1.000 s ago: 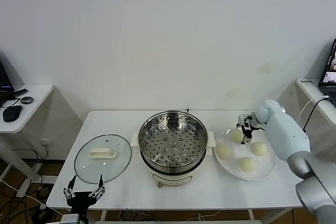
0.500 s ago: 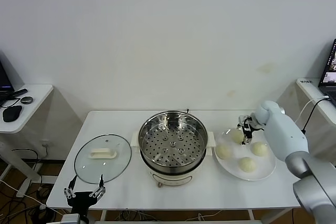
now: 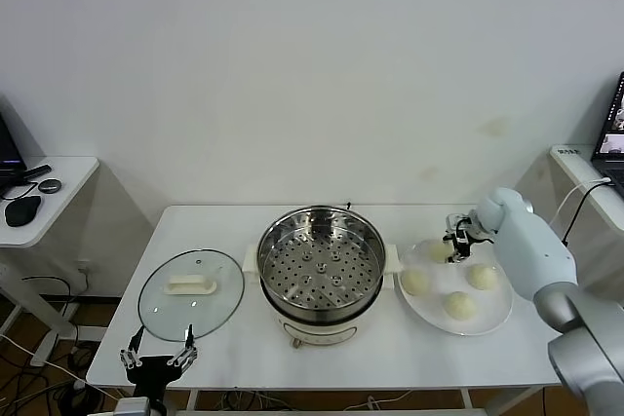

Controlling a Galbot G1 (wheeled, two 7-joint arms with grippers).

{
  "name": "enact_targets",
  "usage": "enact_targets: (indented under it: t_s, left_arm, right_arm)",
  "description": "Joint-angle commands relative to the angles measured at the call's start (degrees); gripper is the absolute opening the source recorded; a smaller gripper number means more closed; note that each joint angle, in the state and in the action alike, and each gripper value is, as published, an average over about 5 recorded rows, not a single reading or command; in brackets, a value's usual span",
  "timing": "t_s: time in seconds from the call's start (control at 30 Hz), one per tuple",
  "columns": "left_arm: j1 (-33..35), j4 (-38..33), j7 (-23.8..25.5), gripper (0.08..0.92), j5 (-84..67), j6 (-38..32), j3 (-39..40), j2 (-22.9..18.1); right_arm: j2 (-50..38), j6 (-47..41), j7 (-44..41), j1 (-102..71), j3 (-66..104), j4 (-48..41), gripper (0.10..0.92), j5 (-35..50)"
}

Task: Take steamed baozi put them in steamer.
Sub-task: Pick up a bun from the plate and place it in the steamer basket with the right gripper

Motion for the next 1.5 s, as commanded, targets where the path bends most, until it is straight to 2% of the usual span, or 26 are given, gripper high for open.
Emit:
enact_targets:
  t_s: [0.03,0.37,0.63,0.8,0.97,1.13,1.5]
  left_arm:
    - [-0.12,0.04,-0.24,0.823,0.07,-0.05,0.47,-0.21]
    - [-0.66,0.15,-0.56,0.823,1.27,0.05,1.65,-0.44]
    - [-1.19,-0.47,-1.16,0.823,1.38,0.03,1.59,-0.32]
    - [-1.74,-1.16,-1.54,0.823,1.15,0.03,1.28,-0.56]
    - [-1.78,-1.63,-1.77,0.823,0.87,0.00,1.32,-0.71]
    - [-1.65,-1.89,-1.95,0.823,0.66,-0.03,1.18,-1.00]
    - [-1.81,-2.14,-2.20,0.823,0.10,0.00,1.29,-1.59]
  right_arm:
    - [-1.82,-0.29,-0.72,0.41,-1.38,3.22,0.526,3.75]
    - [-6.55,-3.31,-5.95,10.76,-13.17,12.44,0.519,19.59]
    - [-2.08,-2.14,-9.31,23.65,-24.70,13.64,0.518,33.03]
    - [3.72,9.09,-14.01,30.31,-30.23,10.77,0.518,42.80]
    - [10.64,28.64,-15.78,33.56,-34.14,4.00,0.524,47.83]
    - [13.28,37.89,-15.37,32.42,-37.74,5.71,0.534,46.25]
    - [16.37,38.54,-13.45,30.16,-41.82,17.87,0.534,26.57]
